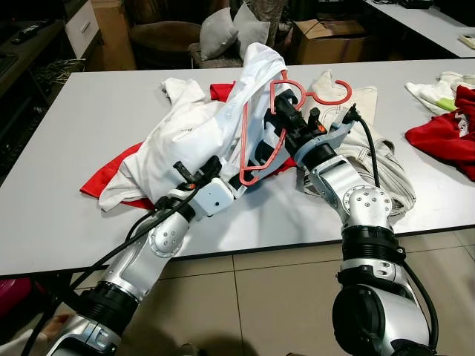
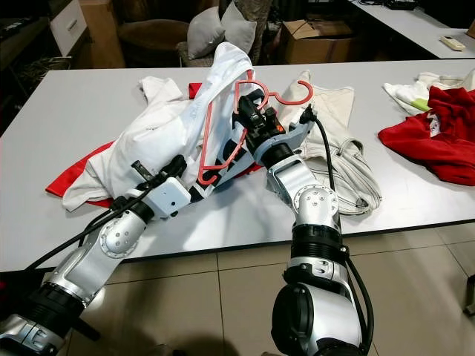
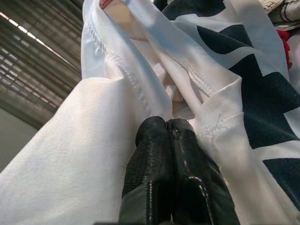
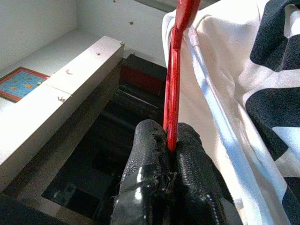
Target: Hang hanger
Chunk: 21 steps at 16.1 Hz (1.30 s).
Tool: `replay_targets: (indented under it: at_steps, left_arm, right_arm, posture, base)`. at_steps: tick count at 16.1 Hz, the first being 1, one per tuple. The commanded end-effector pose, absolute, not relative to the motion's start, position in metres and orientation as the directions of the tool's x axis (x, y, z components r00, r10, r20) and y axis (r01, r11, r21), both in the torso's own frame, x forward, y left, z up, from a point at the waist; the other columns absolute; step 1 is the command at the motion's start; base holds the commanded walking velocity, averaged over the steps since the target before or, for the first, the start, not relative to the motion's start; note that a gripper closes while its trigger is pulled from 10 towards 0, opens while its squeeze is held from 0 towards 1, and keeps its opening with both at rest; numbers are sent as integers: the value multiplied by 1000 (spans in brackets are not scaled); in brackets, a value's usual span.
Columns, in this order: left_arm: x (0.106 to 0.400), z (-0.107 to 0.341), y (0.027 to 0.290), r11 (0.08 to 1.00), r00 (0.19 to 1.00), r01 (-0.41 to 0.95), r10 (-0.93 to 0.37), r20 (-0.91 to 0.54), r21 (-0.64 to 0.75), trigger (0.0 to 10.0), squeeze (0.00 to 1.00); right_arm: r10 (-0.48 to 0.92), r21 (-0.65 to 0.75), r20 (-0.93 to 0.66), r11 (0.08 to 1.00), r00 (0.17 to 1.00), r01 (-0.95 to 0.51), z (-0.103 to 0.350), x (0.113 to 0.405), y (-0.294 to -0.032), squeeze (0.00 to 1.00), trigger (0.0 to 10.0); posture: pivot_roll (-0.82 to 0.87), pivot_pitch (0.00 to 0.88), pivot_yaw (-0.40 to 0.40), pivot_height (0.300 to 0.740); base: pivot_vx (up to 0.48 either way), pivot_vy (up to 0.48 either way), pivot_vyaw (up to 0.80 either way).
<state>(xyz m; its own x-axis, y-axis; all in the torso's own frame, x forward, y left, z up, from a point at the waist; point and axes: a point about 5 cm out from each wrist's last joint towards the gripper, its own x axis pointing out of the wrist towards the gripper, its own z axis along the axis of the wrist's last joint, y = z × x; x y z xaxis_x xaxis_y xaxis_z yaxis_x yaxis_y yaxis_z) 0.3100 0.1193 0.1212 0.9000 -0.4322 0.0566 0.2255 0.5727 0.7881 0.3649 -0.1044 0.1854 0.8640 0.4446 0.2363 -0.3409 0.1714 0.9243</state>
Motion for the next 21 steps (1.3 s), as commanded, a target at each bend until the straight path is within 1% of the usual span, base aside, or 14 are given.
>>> replay_targets:
  at_steps: [1,2,3,4,5,6,8,9,11,12,13,16,21]
  left_arm:
    - [313,126,120,578,901,208,-427,75,789,0,0]
    - [314,126,121,580,901,212,-428,73,786,0,0]
    - [314,127,120,608,900,225,-429,77,762,0,0]
    - [310,131,114,646,873,280,-480,92,710,0,0]
    - [306,136,109,722,851,346,-510,124,599,4314,75]
    - [300,140,104,748,823,416,-552,137,516,10000,1000]
    - [295,146,97,765,798,469,-581,159,441,10000,1000]
    - [295,148,95,768,795,471,-583,170,434,10000,1000]
    - [296,151,94,768,798,458,-577,173,448,10000,1000]
    - [297,153,91,747,789,455,-591,170,484,10000,1000]
    - [297,154,91,746,786,460,-594,169,482,10000,1000]
    - [295,150,89,704,776,498,-622,101,506,10000,1000]
    - [296,148,88,722,792,503,-605,82,475,10000,1000]
  right_arm:
    - [443,913,268,169,856,-373,195,365,-105,0,10000]
    - [441,913,268,168,856,-372,195,365,-105,0,10000]
    - [439,913,269,168,857,-372,196,365,-106,0,10000]
    - [434,912,272,167,859,-373,196,365,-107,0,10000]
    - [429,914,274,163,861,-372,197,366,-108,0,10000]
    - [429,914,274,162,861,-372,197,366,-108,0,10000]
    - [434,914,274,160,858,-373,197,366,-106,0,10000]
    - [437,914,274,159,857,-373,196,366,-105,0,10000]
    - [438,914,274,158,856,-373,196,366,-104,0,10000]
    - [440,914,275,157,855,-374,197,366,-104,0,10000]
    - [440,914,275,156,855,-375,197,366,-104,0,10000]
    - [441,913,276,157,854,-376,197,366,-104,0,10000]
    - [442,914,276,155,853,-376,197,366,-103,0,10000]
  posture:
    - [-150,8,9,740]
    - [-151,7,11,740]
    - [-152,7,13,740]
    - [-150,7,16,740]
    - [-147,7,16,740]
    - [-147,7,16,740]
    - [-146,8,14,740]
    - [-143,6,10,740]
    - [-143,5,10,740]
    - [-143,5,10,740]
    - [-143,5,10,740]
    - [-146,0,10,740]
    - [-146,0,9,740]
  base:
    - [0,0,0]
    - [0,0,0]
    - [0,0,0]
    - [0,0,0]
    - [0,0,0]
    - [0,0,0]
    - [0,0,0]
    - [0,0,0]
    - [0,0,0]
    - [0,0,0]
    - [0,0,0]
    - [0,0,0]
    - [0,0,0]
